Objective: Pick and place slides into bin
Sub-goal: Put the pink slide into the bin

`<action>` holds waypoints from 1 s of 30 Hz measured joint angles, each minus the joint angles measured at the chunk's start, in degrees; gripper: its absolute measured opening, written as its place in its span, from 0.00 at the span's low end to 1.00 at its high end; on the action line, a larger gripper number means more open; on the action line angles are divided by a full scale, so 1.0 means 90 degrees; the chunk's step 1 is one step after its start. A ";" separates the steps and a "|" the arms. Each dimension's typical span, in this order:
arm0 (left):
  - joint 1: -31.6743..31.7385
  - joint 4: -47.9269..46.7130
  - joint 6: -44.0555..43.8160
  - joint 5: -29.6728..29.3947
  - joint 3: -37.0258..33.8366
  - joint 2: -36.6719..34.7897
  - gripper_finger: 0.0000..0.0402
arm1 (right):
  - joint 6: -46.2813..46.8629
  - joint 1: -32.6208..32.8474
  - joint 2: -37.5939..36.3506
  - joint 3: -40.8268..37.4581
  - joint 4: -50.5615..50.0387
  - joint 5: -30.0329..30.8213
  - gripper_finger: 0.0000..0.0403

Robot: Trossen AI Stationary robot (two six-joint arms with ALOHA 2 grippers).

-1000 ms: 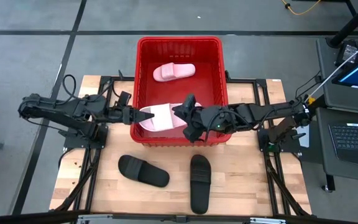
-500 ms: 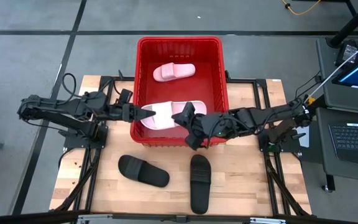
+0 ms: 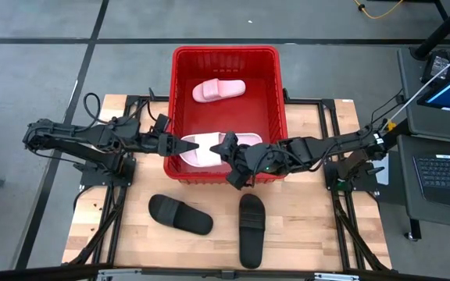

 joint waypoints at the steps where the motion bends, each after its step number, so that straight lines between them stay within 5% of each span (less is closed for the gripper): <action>1: 0.0000 0.0005 0.0013 0.0002 0.0000 -0.0005 0.01 | 0.0074 -0.0005 0.0000 0.0000 0.0030 -0.0002 0.33; 15: 0.0002 -0.0003 0.0129 -0.0029 0.0000 -0.0034 0.01 | 0.0594 -0.0003 0.0000 0.0000 0.0008 0.0437 0.32; 30: 0.0002 -0.0042 0.0349 -0.0031 0.0000 -0.0053 0.01 | 0.0889 -0.0003 0.0000 0.0005 -0.0034 0.0547 0.03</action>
